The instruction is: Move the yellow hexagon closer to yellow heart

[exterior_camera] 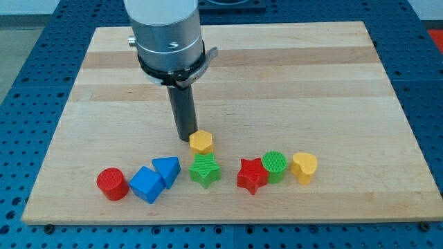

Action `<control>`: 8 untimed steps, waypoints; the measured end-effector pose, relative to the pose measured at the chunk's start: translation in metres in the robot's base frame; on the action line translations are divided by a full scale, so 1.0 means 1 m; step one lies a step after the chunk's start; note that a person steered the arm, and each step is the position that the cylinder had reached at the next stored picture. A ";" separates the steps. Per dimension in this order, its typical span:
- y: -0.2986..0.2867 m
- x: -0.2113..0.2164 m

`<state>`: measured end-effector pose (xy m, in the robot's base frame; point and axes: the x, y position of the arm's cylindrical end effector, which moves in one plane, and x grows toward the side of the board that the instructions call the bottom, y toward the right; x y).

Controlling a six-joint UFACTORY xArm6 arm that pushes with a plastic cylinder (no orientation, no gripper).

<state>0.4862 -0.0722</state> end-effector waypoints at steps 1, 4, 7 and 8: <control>-0.007 0.002; -0.006 0.033; 0.058 0.032; 0.095 0.027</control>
